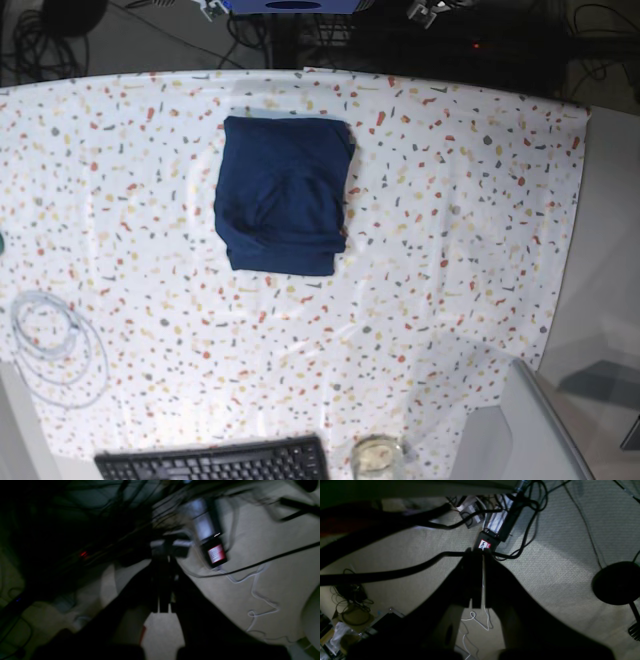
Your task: Layout the t-shirt on the table in an organized manner, then fold the t-shirt properly
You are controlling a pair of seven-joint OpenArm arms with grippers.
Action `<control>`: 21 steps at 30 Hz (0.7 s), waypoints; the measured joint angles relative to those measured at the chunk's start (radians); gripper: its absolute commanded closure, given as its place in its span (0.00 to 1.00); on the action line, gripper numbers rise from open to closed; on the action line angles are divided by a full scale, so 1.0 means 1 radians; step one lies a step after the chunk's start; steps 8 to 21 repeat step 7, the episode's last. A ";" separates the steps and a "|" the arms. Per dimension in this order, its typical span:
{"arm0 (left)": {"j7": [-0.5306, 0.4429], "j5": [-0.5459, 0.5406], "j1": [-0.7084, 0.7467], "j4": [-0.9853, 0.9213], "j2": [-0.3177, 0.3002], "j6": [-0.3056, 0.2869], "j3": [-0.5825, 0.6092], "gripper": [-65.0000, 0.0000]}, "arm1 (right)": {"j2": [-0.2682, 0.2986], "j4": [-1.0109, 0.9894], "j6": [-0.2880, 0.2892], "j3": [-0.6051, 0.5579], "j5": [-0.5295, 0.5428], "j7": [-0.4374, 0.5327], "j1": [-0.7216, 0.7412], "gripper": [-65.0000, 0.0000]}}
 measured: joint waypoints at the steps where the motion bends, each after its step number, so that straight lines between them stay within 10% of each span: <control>1: 0.000 0.000 0.005 0.000 -0.003 0.008 0.000 1.00 | 0.004 0.000 0.000 0.000 0.000 0.000 0.002 0.98; 21: 0.032 0.000 0.034 -0.005 -0.009 0.010 0.000 1.00 | 0.000 -0.004 -0.067 0.000 0.000 0.000 0.031 0.98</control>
